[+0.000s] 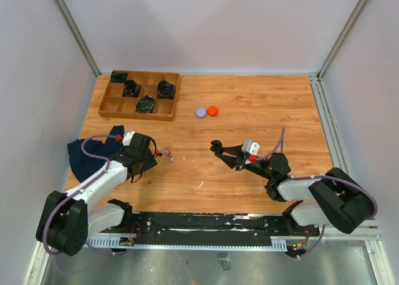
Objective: Insert the wireless bluetooth earbuds into the charging case
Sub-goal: Pick up the earbud from the center of the board.
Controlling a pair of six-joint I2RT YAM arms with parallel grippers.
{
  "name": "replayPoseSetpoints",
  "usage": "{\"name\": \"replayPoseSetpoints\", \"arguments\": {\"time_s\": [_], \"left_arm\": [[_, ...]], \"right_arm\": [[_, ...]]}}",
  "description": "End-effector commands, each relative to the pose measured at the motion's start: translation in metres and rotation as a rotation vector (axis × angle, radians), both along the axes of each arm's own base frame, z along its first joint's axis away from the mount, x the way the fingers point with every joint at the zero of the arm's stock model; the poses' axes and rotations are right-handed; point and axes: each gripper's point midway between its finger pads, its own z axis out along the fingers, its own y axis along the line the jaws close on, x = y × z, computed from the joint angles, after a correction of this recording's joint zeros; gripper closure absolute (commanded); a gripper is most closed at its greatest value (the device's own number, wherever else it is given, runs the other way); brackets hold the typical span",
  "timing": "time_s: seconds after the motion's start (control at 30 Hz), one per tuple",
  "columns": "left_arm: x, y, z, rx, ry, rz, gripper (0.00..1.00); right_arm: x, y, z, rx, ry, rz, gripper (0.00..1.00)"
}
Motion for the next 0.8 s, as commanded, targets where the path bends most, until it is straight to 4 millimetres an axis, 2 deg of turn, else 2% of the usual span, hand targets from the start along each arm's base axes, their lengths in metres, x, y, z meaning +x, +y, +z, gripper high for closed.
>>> {"name": "replayPoseSetpoints", "arguments": {"time_s": [0.0,0.2,0.37,0.63,0.77], "left_arm": [[-0.008,-0.001,-0.010,-0.018,0.051,0.011,0.38],[0.001,-0.021,-0.010,-0.091,0.061,-0.044,0.39],[0.019,-0.028,-0.006,-0.093,0.045,-0.070,0.39],[0.049,-0.028,0.004,-0.025,0.016,-0.090,0.39],[0.053,-0.027,0.017,-0.009,0.007,-0.102,0.39]], "right_arm": [[-0.011,0.005,0.020,0.040,-0.078,0.042,0.96],[-0.012,0.005,0.020,0.040,-0.080,0.043,0.96],[-0.013,0.004,0.021,0.043,-0.084,0.042,0.96],[-0.013,0.004,0.021,0.042,-0.086,0.044,0.96],[-0.014,0.004,0.023,0.046,-0.090,0.046,0.96]]}}
